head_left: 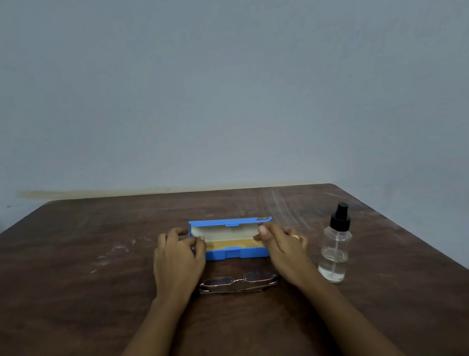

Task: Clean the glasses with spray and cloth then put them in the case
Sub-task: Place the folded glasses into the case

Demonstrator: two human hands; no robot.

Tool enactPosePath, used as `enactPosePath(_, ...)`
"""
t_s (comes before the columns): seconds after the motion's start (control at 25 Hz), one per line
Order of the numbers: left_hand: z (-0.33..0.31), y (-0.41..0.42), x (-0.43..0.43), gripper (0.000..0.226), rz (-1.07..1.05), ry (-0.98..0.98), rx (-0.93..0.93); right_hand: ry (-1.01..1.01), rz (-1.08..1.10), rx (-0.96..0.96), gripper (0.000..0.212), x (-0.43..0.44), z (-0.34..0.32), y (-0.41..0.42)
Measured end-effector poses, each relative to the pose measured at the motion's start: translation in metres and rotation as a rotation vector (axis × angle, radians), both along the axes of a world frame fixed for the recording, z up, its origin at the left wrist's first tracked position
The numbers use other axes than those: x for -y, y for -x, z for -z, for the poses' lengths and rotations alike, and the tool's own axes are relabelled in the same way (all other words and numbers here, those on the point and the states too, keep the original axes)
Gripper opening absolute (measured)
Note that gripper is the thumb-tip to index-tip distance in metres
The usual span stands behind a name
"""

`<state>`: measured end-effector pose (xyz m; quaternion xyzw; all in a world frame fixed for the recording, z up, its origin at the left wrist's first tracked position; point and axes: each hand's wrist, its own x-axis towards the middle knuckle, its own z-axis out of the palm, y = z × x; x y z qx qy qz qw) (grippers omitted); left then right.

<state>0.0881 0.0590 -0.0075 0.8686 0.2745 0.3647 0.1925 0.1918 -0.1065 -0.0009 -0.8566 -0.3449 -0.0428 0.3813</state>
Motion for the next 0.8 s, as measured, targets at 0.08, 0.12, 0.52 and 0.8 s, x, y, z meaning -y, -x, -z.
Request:
enactPosePath(0.08,-0.002,0.004,0.001,0.026,-0.002,0.02,0.054,-0.097,0.026,0.038,0.039,0.001,-0.002,0.002)
enactPosePath(0.12,-0.002,0.007,0.001,0.025,0.005,0.024,0.081,-0.129,0.043,0.073,0.04,0.001,-0.003,0.004)
enactPosePath(0.52,-0.001,0.039,0.01,0.008,0.239,0.162,0.23,-0.45,0.096,0.008,0.014,0.011,0.006,0.026)
enactPosePath(0.8,-0.008,0.065,0.012,0.028,0.34,0.386,-0.047,-0.437,0.123,-0.314,0.018,0.029,0.009,0.044)
